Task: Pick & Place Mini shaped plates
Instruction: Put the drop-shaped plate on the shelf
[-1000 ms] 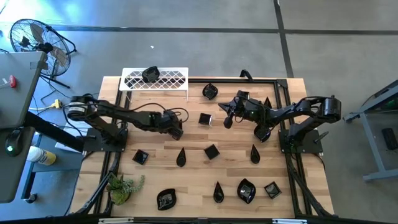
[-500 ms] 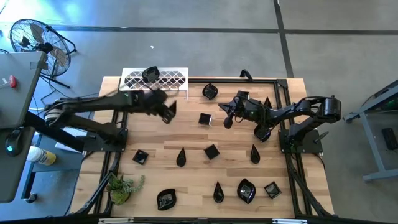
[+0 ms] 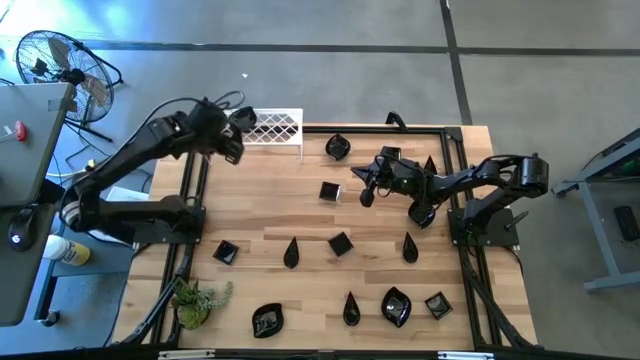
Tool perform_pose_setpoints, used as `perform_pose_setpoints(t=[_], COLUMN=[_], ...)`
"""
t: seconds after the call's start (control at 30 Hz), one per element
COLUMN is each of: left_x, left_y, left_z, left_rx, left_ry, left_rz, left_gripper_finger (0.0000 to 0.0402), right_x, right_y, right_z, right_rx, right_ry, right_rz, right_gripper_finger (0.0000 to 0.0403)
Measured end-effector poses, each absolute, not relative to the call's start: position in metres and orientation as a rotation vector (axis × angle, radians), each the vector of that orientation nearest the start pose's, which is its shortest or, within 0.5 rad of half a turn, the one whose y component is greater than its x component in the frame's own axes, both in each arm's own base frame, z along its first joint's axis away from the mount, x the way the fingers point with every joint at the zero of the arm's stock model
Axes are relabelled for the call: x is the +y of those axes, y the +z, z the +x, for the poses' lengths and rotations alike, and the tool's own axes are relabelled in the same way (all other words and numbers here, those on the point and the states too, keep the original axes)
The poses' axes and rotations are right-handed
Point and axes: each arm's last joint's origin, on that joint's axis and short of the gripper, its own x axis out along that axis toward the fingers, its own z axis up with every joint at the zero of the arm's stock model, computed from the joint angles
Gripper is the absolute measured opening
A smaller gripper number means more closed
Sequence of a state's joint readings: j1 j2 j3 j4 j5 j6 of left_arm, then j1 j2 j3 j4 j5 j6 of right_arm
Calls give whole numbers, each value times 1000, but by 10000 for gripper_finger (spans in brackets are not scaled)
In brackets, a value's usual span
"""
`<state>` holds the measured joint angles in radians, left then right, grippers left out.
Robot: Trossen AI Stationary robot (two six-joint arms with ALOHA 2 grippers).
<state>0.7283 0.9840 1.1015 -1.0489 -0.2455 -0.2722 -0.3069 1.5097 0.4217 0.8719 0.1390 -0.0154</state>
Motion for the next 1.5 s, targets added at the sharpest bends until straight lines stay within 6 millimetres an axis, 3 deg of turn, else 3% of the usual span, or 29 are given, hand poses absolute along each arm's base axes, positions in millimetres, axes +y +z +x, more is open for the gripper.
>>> perform_pose_setpoints(t=[0.2, 0.33, 0.97, 1.5], left_x=[138, 139, 179, 184], left_y=[335, 336, 313, 312], left_z=[97, 93, 115, 124], left_rx=[817, 807, 854, 788], left_ry=[1152, 1153, 1339, 1227], left_rz=[-480, -497, -509, -564], left_gripper_finger=[0, 0, 0, 0], right_x=[-84, -84, -84, -84], right_y=[157, 157, 157, 157], right_z=[251, 251, 251, 251], right_rx=[220, 220, 217, 217], right_ry=[-443, -443, -443, -443], right_rz=[4, 3, 15, 13], right_gripper_finger=[3, 6, 2, 6])
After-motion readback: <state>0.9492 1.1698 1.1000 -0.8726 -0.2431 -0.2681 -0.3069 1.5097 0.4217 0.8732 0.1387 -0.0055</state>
